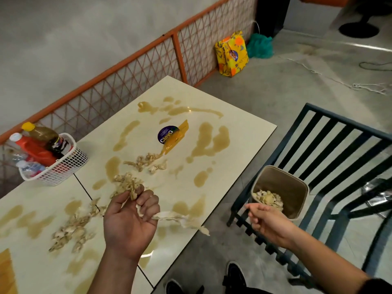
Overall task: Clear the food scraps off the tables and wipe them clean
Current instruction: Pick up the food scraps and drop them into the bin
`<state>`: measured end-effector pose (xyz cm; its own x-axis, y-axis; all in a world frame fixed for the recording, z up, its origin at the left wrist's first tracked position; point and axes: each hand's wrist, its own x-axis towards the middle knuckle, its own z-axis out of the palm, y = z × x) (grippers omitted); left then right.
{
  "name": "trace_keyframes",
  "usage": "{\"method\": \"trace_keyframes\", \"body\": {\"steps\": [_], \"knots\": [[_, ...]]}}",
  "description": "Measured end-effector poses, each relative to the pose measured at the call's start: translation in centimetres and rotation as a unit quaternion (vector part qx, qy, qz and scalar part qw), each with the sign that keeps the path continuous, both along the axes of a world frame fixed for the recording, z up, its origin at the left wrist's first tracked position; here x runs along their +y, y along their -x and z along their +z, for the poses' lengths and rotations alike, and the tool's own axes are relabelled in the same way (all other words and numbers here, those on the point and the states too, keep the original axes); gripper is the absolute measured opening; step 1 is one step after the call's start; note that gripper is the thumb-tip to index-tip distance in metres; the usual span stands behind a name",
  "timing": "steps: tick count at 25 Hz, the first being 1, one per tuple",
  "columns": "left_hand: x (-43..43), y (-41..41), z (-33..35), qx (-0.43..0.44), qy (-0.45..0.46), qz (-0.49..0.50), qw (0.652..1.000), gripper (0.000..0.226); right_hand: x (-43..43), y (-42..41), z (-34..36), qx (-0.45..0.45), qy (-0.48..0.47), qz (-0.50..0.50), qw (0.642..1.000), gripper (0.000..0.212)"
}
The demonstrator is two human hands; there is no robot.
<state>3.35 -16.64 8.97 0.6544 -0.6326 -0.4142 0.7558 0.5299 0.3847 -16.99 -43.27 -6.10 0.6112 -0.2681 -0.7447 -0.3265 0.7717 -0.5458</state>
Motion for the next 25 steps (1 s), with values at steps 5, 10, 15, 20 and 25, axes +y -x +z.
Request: {"method": "trace_keyframes", "body": {"steps": [5, 10, 15, 20, 25], "knots": [[-1.4, -0.9, 0.2, 0.005, 0.032, -0.043, 0.999, 0.017, -6.8, 1.3, -3.0, 0.065, 0.015, -0.12, 0.991, 0.029], [-2.5, -0.8, -1.1, 0.001, 0.044, -0.099, 0.994, 0.037, -10.5, 1.5, -6.7, 0.091, -0.137, -0.282, 0.945, 0.038], [-5.2, 1.8, 0.4, -0.009, 0.005, -0.068, 0.998, 0.015, -5.3, 0.3, -5.8, 0.153, -0.105, -0.134, 0.973, 0.039], [-8.8, 4.8, 1.9, -0.042, -0.052, -0.015, 0.998, 0.013, 5.1, -3.7, 0.6, 0.03, -0.196, 0.146, 0.969, 0.046], [-10.2, 6.6, 0.3, -0.177, -0.095, -0.038, 0.979, 0.011, 9.5, -7.0, 6.9, -0.121, -0.283, 0.085, 0.948, 0.038]]}}
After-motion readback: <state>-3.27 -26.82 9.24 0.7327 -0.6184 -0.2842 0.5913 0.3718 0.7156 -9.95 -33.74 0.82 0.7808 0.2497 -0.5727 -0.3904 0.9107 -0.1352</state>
